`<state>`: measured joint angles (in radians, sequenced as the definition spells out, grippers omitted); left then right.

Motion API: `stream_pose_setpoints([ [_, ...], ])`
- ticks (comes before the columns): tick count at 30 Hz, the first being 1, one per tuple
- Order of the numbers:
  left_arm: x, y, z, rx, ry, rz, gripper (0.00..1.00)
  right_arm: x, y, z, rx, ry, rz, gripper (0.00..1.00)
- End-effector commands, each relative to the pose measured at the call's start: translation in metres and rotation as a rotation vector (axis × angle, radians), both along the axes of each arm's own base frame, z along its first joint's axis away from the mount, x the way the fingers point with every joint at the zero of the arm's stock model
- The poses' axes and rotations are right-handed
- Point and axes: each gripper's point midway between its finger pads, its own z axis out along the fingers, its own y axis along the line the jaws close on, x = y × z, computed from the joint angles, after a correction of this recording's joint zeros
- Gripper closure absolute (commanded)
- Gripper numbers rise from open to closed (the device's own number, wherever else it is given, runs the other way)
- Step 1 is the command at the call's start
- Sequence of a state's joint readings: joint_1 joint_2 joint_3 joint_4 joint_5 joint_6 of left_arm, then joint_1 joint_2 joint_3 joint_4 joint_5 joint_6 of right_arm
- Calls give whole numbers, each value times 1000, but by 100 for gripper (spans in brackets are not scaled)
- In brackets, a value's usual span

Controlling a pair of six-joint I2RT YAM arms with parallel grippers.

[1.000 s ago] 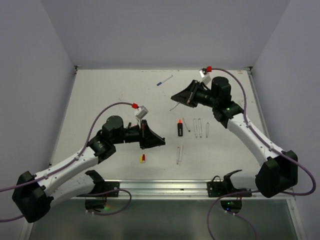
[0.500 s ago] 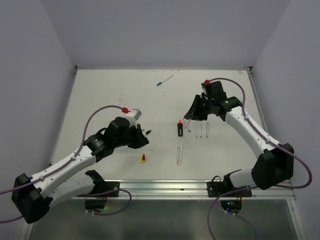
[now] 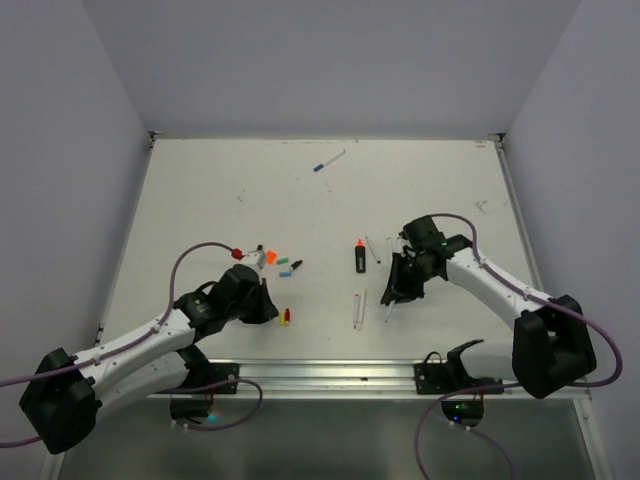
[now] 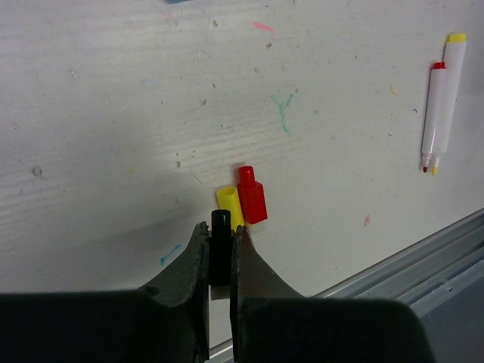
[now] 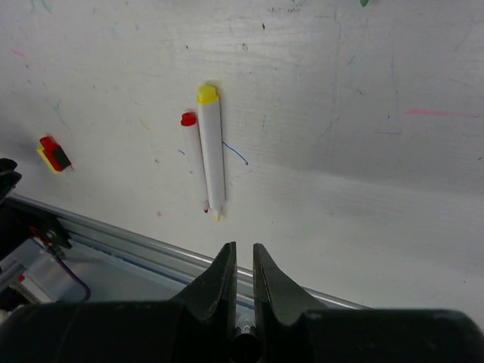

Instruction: Open the pen caps

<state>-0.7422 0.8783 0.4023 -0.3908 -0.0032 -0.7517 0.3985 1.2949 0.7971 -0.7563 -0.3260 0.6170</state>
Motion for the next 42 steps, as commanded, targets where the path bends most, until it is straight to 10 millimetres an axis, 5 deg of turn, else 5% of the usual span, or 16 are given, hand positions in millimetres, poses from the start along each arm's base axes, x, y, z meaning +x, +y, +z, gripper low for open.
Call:
stream_pose_setpoints([
  [1,2,-12,-3,-86,0,28,94,3,14,2,73,-40,11,98],
  [9,3,-21,-15,-111,30,19,85,9,23,-22,77,16,34,90],
  [27,2,2,-24,-42,52,149,55,8,32,-49,62,75,74,75],
  [34,36,4,19,36,-99,142,47,8,34,-44,72,64,75,70],
  [38,73,-9,64,93,-222,104,44,9,33,-34,75,43,72,66],
  [41,97,-15,77,196,-296,26,40,15,32,-16,68,1,66,64],
  [42,113,-24,98,187,-351,18,39,20,33,-8,66,-20,65,63],
])
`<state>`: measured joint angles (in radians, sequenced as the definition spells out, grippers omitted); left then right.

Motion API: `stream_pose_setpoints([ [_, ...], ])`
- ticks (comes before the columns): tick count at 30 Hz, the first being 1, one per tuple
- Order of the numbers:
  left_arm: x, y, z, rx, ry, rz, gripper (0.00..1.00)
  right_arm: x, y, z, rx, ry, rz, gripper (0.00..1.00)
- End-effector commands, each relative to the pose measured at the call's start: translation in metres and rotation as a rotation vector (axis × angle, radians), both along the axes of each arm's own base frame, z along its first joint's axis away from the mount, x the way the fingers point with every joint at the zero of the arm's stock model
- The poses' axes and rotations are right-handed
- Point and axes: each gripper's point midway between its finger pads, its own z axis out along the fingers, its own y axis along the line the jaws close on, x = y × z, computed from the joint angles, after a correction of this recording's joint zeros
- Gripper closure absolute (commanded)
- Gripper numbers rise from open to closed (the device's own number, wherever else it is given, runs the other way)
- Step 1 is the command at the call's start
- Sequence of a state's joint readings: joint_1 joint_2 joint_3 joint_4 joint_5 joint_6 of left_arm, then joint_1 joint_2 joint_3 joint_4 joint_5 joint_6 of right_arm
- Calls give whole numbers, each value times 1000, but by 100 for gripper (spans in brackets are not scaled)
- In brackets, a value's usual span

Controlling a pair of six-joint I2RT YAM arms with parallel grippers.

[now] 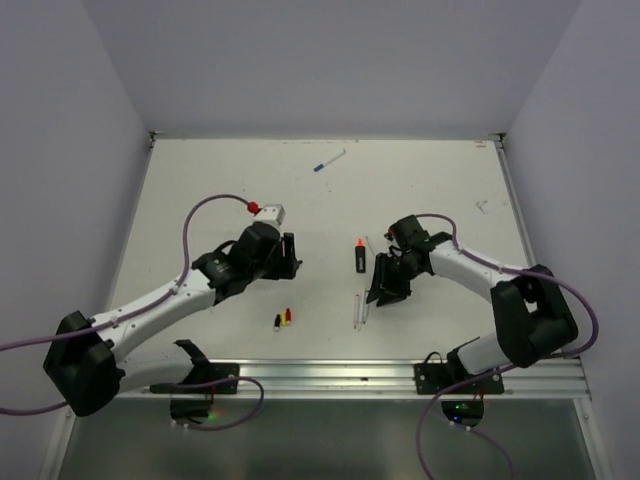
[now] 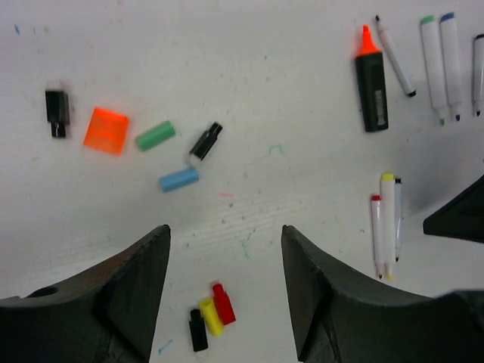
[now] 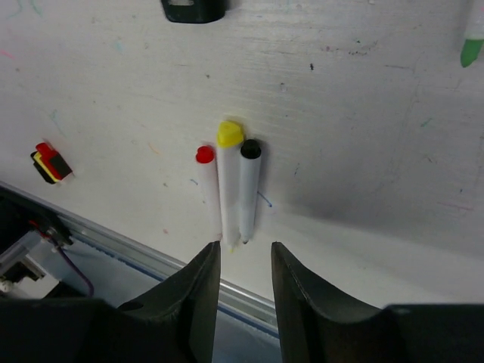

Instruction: Open the pen caps

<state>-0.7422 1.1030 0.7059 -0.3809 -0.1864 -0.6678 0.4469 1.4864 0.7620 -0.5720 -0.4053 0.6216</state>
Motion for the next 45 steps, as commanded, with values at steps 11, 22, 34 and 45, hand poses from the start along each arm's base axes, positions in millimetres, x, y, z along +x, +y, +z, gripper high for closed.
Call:
stream_pose_setpoints([
  [11,214,-42,69,193,-334,-334,0,10,3,96,42,-132,32,54],
  [22,338,-81,45,153,-491,-526,2,-1,-6,110,26,-150,22,53],
  [34,397,-87,7,115,-614,-504,7,1,-4,98,34,-146,18,53],
  [45,422,-89,-20,107,-657,-511,3,9,2,95,48,-151,24,54],
])
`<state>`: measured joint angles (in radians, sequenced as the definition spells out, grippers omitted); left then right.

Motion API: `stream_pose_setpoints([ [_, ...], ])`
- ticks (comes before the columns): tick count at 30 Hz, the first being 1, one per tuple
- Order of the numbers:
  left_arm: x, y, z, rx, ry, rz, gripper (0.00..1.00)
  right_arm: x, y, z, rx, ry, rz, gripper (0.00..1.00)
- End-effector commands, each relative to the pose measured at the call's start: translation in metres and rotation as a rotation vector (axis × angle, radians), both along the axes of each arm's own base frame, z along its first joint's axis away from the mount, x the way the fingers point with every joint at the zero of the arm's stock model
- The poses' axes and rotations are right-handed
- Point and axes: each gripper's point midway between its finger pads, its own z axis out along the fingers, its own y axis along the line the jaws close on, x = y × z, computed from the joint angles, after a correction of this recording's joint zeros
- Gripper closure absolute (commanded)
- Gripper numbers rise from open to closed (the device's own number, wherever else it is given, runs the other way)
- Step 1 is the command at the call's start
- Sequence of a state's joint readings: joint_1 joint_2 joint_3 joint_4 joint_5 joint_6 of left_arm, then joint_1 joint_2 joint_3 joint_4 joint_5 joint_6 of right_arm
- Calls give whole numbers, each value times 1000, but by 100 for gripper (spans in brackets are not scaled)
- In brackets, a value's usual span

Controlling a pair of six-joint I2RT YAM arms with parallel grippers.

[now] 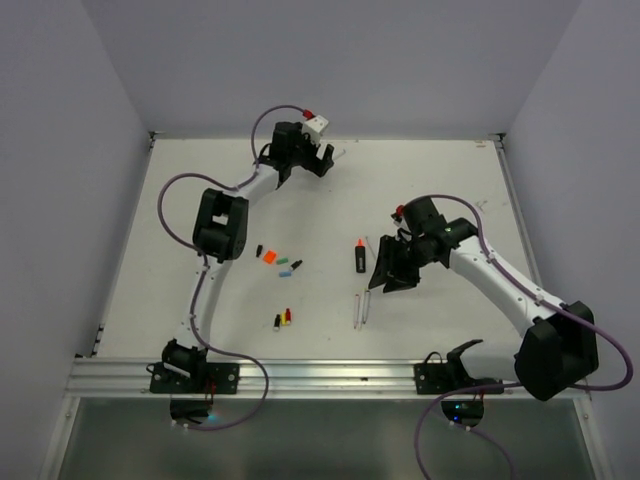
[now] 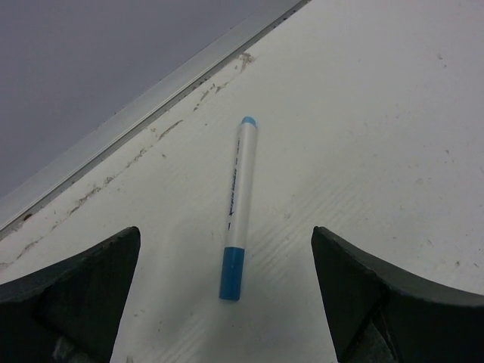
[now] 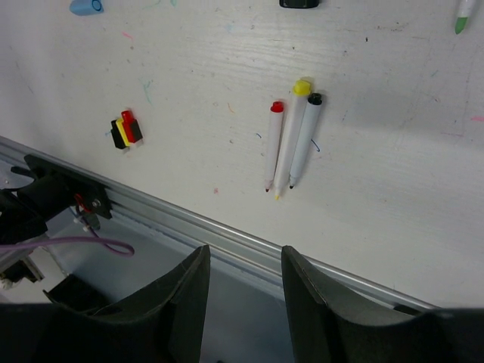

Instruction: Open the pen caps

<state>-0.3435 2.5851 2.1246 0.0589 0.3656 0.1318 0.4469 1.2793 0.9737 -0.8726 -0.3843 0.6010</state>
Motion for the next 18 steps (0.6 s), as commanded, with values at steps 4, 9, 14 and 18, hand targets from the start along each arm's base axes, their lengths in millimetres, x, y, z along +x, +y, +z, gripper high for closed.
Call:
stream_pose_setpoints([
  [4,14,-4,6,-19,-80,-36,4,10,5,2,13,-35,14,54],
  [9,14,-5,-3,-12,-49,-39,6,14,6,0,9,-40,15,54],
  [14,7,-7,-13,-7,44,-56,11,18,8,3,14,-54,18,54],
  [18,7,-9,-19,-16,73,-57,17,20,9,1,16,-61,19,54],
])
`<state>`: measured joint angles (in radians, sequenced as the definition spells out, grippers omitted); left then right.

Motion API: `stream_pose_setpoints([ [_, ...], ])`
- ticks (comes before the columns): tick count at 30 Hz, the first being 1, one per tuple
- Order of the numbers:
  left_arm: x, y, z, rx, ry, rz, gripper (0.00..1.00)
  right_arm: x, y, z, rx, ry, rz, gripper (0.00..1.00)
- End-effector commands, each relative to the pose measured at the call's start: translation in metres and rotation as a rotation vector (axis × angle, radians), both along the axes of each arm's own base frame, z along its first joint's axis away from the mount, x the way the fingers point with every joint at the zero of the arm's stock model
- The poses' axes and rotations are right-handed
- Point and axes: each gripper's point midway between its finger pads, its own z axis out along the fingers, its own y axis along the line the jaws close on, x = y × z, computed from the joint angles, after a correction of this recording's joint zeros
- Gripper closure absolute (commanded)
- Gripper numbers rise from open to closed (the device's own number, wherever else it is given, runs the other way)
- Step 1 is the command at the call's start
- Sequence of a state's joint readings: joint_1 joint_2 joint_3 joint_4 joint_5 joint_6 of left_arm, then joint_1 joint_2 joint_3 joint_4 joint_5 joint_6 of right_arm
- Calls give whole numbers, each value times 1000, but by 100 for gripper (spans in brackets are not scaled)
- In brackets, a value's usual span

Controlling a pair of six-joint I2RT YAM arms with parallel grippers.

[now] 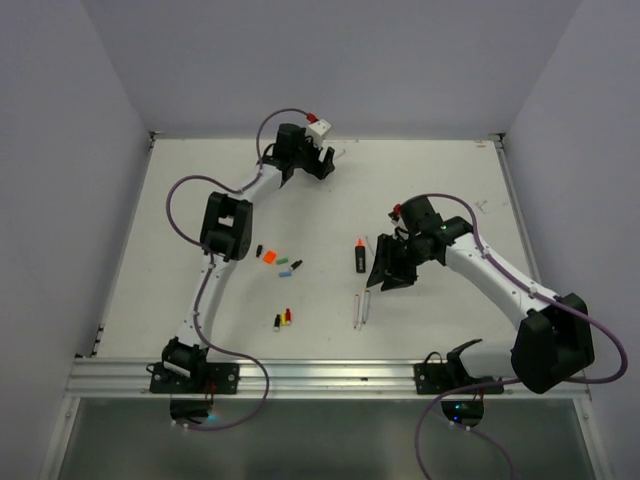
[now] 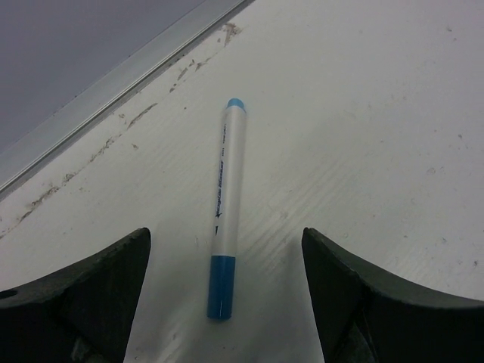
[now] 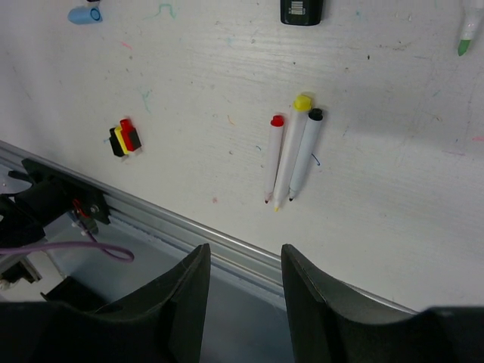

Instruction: Open the pen caps

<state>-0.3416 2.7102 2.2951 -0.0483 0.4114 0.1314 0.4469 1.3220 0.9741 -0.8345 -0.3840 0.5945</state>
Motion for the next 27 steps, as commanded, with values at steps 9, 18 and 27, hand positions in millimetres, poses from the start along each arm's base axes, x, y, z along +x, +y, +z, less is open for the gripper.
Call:
stream_pose_setpoints([
  [9,-7,-6,4,-42,72,-42,27,17,4,14,24,-98,0,54],
  [18,-9,3,-7,-18,128,18,36,21,0,20,20,-126,-14,54],
  [27,-9,16,-17,32,154,84,53,24,-3,22,9,-145,-19,54],
])
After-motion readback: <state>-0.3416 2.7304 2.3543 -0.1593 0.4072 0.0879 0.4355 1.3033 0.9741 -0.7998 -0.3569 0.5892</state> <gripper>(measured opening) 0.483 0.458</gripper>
